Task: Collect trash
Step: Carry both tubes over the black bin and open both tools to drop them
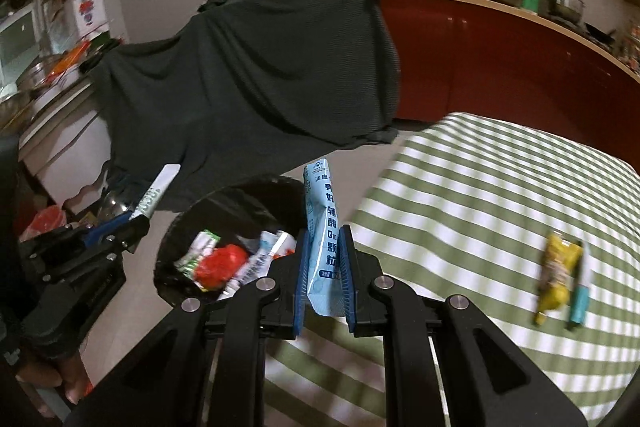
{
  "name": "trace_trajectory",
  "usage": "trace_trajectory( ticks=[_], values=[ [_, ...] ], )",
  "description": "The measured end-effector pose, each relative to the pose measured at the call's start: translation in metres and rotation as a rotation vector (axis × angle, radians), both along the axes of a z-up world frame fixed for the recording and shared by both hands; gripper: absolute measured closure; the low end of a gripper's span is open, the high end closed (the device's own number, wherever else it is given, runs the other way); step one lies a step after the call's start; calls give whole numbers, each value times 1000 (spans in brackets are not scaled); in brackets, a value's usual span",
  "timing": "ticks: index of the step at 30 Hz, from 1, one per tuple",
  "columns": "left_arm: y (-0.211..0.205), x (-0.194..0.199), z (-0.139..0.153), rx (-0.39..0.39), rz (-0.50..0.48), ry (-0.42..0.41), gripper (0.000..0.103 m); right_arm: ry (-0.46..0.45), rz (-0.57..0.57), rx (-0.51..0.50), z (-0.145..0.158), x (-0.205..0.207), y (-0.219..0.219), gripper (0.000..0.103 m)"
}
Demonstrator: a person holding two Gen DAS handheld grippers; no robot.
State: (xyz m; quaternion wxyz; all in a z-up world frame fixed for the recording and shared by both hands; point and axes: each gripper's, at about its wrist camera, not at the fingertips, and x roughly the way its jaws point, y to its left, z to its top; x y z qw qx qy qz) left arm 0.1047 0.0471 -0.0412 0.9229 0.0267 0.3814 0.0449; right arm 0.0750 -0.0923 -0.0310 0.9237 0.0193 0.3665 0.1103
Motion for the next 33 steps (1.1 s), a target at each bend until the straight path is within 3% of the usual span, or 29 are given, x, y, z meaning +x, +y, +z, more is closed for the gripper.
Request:
trace_trajectory(
  ticks=[18, 21, 24, 25, 27, 33],
  values=[
    [24, 34, -25, -27, 8, 15, 90, 83, 60, -34, -20, 43, 59, 87],
    [25, 37, -27, -42, -1, 14, 85, 93, 60, -35, -22, 49, 63, 86],
    [25, 40, -30, -38, -4, 18, 83, 100, 54, -32, -23, 52, 64, 71],
    [25, 40, -31, -40, -3, 18, 77, 98, 50, -33, -23, 52, 64, 70],
    [27, 39, -31, -45, 5, 12, 66, 93, 49, -35, -22, 51, 63, 70],
    [26, 39, -28, -53, 7, 8, 65, 75, 31, -31, -16, 46, 54, 70]
  ],
)
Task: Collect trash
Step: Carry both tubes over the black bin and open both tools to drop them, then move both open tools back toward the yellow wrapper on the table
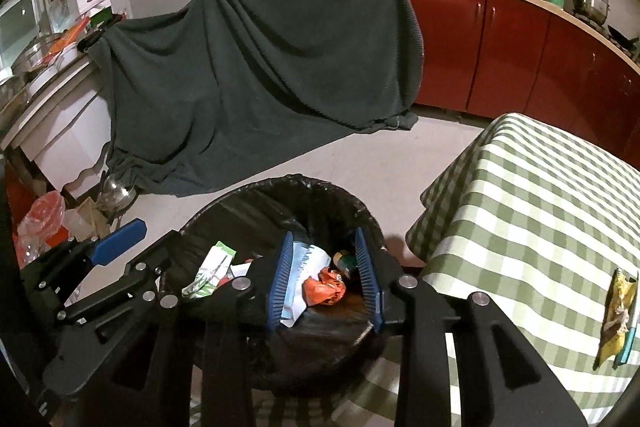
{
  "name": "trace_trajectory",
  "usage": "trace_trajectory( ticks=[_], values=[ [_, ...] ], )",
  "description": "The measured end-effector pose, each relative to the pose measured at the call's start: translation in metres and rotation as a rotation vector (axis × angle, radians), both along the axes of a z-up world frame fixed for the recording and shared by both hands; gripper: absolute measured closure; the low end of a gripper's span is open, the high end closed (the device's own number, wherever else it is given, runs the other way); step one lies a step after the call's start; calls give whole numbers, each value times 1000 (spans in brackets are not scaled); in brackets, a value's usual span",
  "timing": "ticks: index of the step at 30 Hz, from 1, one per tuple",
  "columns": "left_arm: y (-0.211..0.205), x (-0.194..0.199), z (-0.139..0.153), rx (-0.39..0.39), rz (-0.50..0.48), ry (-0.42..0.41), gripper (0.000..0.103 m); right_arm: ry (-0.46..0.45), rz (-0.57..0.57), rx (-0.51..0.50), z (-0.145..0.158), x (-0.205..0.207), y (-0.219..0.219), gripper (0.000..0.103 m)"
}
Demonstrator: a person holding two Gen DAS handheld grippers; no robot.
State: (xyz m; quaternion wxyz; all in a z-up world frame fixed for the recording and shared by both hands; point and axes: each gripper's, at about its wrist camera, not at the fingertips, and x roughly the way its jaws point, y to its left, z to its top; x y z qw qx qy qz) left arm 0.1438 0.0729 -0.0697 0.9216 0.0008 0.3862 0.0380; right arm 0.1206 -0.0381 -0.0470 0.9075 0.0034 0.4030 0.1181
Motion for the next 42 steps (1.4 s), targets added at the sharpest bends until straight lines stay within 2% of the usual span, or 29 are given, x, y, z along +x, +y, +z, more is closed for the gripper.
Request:
trace_trajectory(
  ticks=[13, 16, 26, 42],
  values=[
    [-36, -14, 16, -15, -68, -22, 58, -42, -104, 0, 15, -32, -57, 67],
    [-53, -18, 20, -19, -92, -25, 53, -48, -145, 1, 18, -40, -77, 67],
    [-109, -28, 29, -34, -178, -30, 46, -63, -288, -6, 23, -68, -149, 67],
    [-205, -39, 35, -16, -327, -32, 44, -71, -460, -11, 24, -108, -244, 67]
  ],
)
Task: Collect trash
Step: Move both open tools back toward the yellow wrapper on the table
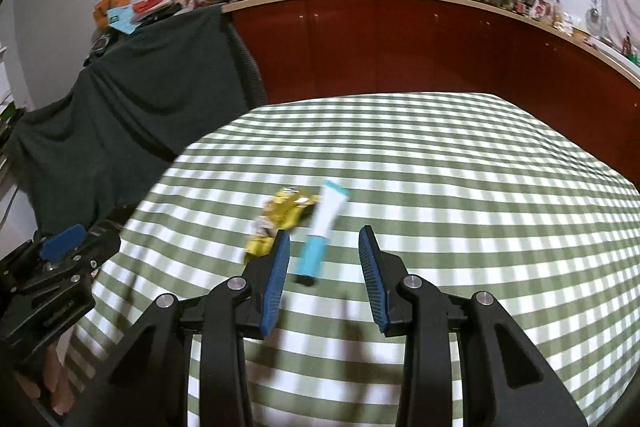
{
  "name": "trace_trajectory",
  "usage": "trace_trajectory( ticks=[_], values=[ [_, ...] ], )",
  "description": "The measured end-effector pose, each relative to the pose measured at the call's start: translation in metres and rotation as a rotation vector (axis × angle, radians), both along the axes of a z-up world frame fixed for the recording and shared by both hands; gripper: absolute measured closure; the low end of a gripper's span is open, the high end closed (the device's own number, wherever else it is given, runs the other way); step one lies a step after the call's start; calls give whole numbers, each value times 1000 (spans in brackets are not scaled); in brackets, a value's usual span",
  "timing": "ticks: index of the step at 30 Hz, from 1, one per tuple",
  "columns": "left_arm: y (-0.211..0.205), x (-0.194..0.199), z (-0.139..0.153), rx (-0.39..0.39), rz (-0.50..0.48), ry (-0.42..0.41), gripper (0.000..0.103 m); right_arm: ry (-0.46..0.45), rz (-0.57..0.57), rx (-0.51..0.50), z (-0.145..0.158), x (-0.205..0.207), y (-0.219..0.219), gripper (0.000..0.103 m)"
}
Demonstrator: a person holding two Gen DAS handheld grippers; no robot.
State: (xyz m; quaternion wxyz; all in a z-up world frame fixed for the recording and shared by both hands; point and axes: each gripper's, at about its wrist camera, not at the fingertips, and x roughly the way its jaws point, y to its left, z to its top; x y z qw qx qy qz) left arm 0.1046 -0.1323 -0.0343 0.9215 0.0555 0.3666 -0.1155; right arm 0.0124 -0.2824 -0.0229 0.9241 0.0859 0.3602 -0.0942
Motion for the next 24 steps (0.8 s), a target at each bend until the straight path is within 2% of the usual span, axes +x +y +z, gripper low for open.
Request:
trace_trajectory(
  ticks=[9, 24],
  values=[
    [-48, 2, -7, 23, -63, 15, 43, 23, -63, -5, -8, -14, -44, 67],
    [-108, 15, -18, 50, -139, 38, 40, 40, -112, 15, -18, -23, -88, 67]
  ],
)
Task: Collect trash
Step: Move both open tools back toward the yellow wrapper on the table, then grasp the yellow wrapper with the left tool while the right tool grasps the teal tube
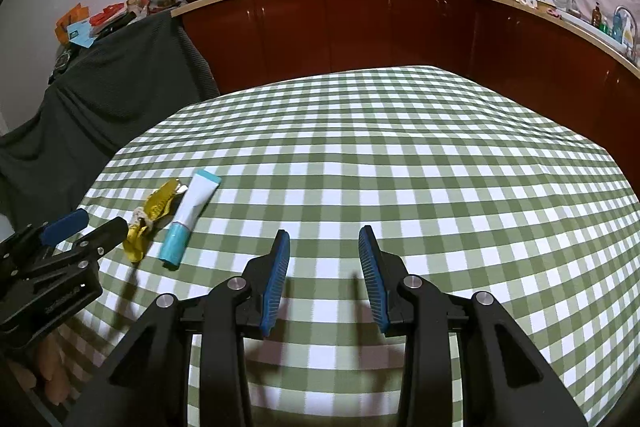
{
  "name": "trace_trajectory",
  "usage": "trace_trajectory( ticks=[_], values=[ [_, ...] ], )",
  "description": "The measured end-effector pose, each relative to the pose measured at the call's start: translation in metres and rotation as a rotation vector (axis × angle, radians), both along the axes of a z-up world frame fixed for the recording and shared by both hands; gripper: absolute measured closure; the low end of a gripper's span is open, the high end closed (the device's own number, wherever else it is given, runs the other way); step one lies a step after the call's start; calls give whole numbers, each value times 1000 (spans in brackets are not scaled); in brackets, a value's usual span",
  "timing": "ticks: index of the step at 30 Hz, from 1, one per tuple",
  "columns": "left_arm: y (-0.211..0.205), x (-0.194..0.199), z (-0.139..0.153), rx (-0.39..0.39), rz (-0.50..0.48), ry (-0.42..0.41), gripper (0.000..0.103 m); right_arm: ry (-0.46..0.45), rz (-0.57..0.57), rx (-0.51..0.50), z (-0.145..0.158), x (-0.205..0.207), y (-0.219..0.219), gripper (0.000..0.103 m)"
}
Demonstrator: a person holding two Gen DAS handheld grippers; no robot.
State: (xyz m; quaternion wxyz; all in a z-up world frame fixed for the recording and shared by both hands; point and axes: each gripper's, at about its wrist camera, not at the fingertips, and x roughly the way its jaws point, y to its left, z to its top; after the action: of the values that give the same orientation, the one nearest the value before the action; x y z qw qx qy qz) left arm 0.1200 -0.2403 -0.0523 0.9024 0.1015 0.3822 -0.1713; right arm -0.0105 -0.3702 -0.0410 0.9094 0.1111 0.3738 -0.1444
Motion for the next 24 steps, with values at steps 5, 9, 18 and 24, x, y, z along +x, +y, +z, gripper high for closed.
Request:
trace_trajectory(
  ticks=[5, 9, 18, 24],
  values=[
    [-14, 5, -6, 17, -18, 7, 40, 2, -9, 12, -3, -1, -8, 66],
    [-20, 10, -11, 25, -27, 18, 40, 5, -7, 18, -5, 0, -10, 66],
    [-31, 20, -23, 37, -73, 64, 64, 9, -3, 28, -9, 0, -13, 66],
    [-34, 21, -24, 32, -97, 69, 81, 11, -2, 30, -10, 0, -14, 65]
  ],
)
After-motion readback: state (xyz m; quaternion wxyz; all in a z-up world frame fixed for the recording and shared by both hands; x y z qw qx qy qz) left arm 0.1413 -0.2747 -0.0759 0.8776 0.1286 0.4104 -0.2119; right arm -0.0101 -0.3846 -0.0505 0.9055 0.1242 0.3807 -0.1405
